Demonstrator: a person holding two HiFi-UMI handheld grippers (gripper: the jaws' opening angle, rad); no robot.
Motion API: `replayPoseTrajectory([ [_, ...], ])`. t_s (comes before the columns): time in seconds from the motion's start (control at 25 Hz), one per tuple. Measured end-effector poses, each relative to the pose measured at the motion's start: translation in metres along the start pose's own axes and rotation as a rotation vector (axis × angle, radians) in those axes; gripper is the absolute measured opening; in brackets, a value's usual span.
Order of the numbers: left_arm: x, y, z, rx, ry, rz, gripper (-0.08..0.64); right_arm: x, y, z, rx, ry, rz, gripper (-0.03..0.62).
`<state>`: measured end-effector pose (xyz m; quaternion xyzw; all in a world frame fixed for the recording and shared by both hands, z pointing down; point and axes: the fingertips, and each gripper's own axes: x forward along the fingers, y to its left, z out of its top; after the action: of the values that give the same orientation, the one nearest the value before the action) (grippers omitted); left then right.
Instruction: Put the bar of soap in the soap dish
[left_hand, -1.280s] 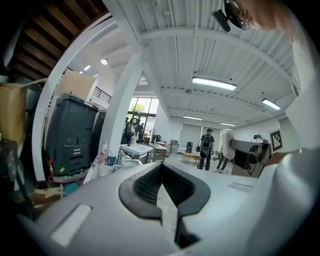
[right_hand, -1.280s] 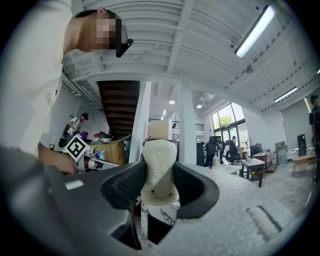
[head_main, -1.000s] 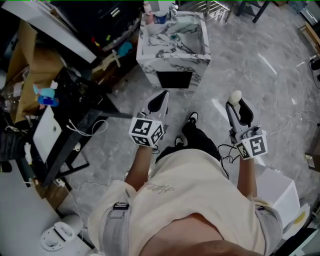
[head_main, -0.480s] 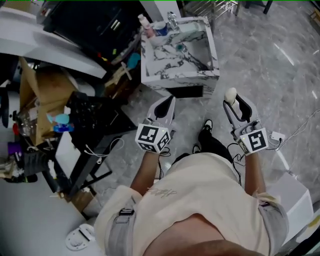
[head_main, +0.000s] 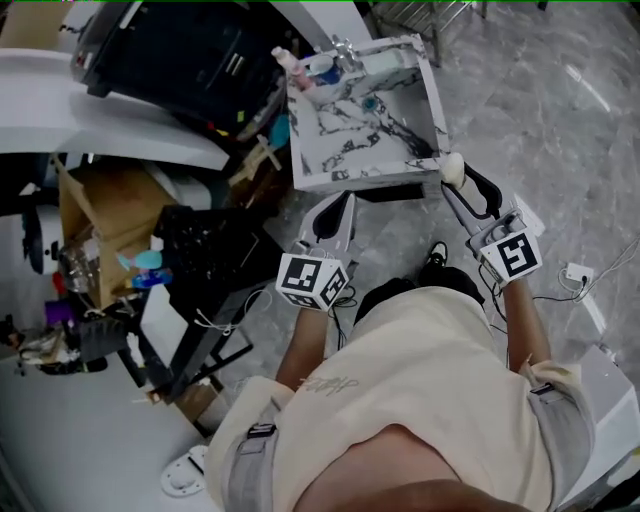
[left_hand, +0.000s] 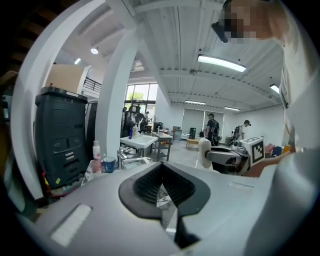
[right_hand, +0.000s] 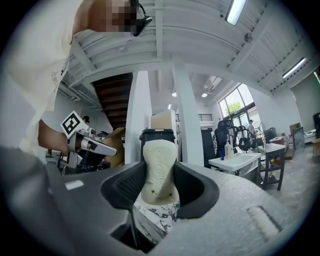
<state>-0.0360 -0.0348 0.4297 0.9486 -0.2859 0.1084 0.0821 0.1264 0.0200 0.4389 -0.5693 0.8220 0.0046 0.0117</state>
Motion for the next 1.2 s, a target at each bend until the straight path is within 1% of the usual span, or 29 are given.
replayPoseTrajectory([
  [0.08,0.002,0.01,0.001,-0.022,-0.007,0.027,0.016,0.006,-0.003,-0.004,0.018,0.017,0.017,0.183],
  [0.2,0.004,0.019,-0.003,-0.053,-0.014,0.041,0.015,0.016,-0.011,-0.01,0.025,0.054,0.019,0.183],
  [0.44,0.027,0.065,-0.017,-0.116,-0.003,0.044,0.015,0.062,-0.019,0.0,-0.018,0.054,0.03,0.183],
  [0.52,0.039,0.079,-0.016,-0.125,-0.001,0.03,0.015,0.076,-0.021,0.005,-0.034,0.06,0.022,0.183],
  [0.64,0.063,0.101,0.002,-0.107,-0.029,-0.008,0.016,0.099,-0.034,0.015,-0.057,0.067,-0.008,0.183],
  [0.84,0.099,0.139,0.027,-0.086,-0.063,-0.056,0.015,0.134,-0.045,0.029,-0.151,0.097,-0.027,0.183],
  [0.92,0.109,0.148,0.034,-0.087,-0.068,-0.082,0.015,0.142,-0.051,0.029,-0.164,0.12,-0.048,0.183],
  [1.04,0.123,0.161,0.035,-0.098,-0.065,-0.115,0.016,0.148,-0.064,0.023,-0.17,0.161,-0.095,0.181],
  [1.2,0.136,0.181,0.029,-0.101,-0.047,-0.131,0.015,0.165,-0.08,0.013,-0.186,0.184,-0.136,0.181],
])
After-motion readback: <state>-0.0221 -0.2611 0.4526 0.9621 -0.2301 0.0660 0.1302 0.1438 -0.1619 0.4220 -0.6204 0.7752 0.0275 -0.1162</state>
